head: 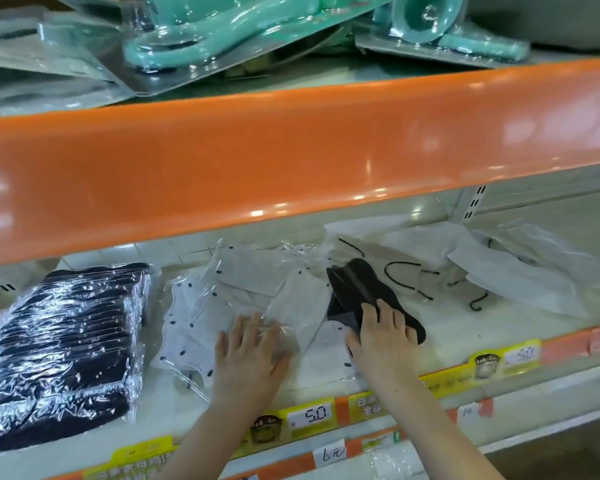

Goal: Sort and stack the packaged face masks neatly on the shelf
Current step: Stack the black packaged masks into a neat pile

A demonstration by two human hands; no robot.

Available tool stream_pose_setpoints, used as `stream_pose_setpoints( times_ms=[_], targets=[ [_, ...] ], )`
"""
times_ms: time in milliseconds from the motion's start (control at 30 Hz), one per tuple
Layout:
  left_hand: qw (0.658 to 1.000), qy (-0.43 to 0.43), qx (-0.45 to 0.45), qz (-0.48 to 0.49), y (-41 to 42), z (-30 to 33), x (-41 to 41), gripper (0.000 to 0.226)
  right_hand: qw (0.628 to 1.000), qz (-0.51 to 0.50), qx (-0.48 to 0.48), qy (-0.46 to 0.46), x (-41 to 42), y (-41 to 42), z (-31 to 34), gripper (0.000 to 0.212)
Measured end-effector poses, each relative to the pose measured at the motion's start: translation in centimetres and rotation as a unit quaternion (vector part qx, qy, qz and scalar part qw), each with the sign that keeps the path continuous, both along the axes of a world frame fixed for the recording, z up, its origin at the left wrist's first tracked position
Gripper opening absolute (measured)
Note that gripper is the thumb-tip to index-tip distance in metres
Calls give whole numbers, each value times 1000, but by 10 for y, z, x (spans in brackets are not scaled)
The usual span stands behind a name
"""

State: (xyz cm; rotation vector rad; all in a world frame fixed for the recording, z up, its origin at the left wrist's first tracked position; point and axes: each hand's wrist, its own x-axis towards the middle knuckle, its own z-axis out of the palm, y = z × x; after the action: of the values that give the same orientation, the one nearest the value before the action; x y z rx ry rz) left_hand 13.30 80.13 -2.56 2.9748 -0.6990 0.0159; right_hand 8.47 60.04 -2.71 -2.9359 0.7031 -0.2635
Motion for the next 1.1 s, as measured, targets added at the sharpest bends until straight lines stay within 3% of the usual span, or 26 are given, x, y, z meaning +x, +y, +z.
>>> stream_pose_setpoints(
  times_ms=[333, 500, 633, 833, 967, 1100],
  targets=[
    [999, -21, -1, 29, -32, 3, -10, 42, 998, 39, 32, 36, -10, -35, 14, 46],
    [999, -26, 19, -35, -76, 12, -28, 53, 993, 77, 52, 66, -11, -42, 20, 58],
    [997, 52, 29, -42, -86, 7, -34, 39, 990, 86, 57, 96, -15, -37, 24, 70],
    [1000, -5, -18, -13, -69, 6, -25, 38, 989, 90, 62, 98, -17, -39, 24, 73],
    [998, 8, -64, 2, -56, 8, -21, 33, 991, 87, 44, 92, -19, -32, 28, 74],
    [996, 20, -90, -5, -43, 10, -20, 43, 991, 63, 48, 106, -14, -16, 27, 85]
  ],
)
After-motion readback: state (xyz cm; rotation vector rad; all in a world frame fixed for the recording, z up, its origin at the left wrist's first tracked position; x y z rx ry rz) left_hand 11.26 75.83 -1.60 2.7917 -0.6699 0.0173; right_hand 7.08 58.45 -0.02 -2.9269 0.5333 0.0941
